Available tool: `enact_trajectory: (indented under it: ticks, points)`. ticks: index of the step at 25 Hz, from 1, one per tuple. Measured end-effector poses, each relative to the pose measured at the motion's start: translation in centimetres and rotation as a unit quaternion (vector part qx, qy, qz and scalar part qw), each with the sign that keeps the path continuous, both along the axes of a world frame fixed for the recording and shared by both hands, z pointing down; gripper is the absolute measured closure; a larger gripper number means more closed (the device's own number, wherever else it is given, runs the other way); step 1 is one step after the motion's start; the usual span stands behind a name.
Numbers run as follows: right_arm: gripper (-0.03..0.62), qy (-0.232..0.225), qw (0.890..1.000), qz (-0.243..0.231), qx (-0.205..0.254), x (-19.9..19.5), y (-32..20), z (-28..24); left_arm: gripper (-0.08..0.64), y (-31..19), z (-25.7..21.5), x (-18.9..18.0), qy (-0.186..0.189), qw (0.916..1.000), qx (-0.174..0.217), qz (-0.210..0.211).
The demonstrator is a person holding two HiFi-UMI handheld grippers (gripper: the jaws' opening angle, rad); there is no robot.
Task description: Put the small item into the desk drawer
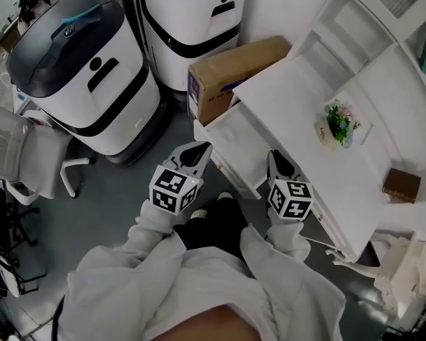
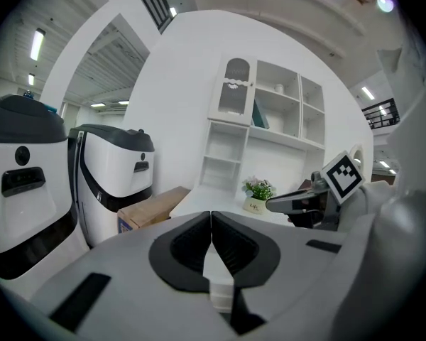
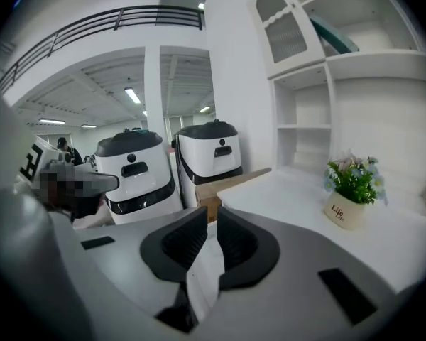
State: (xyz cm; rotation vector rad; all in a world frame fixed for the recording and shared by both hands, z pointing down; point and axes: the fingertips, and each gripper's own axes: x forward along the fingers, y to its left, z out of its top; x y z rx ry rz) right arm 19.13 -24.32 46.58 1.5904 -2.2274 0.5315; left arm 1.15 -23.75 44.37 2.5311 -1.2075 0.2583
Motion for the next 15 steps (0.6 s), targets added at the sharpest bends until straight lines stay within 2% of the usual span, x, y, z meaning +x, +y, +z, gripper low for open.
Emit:
enact_trajectory:
  ticks: [4, 7, 11, 15]
  points:
    - [0.545, -0.027, 0.999, 0.016, 0.035, 0.7, 2.0, -2.9, 0.543, 0.1, -0.9, 1.0, 0.004, 0.9997, 0.008, 0.022]
    - [0.551, -0.029, 0.997, 0.038, 0.065, 2.0, 3.4, -5.0, 0.543, 0.0, -1.7, 2.2, 0.006, 0.9990, 0.016, 0.041]
    - [0.552, -0.013, 0.992, 0.083, 0.098, 4.8, 5.5, -7.0, 0.543, -0.1, -2.8, 3.4, 0.004, 0.9978, 0.030, 0.059]
    - [0.552, -0.025, 0.984, 0.132, 0.118, 7.5, 7.0, -7.8, 0.543, -0.3, -3.8, 4.5, 0.010, 0.9966, 0.040, 0.071]
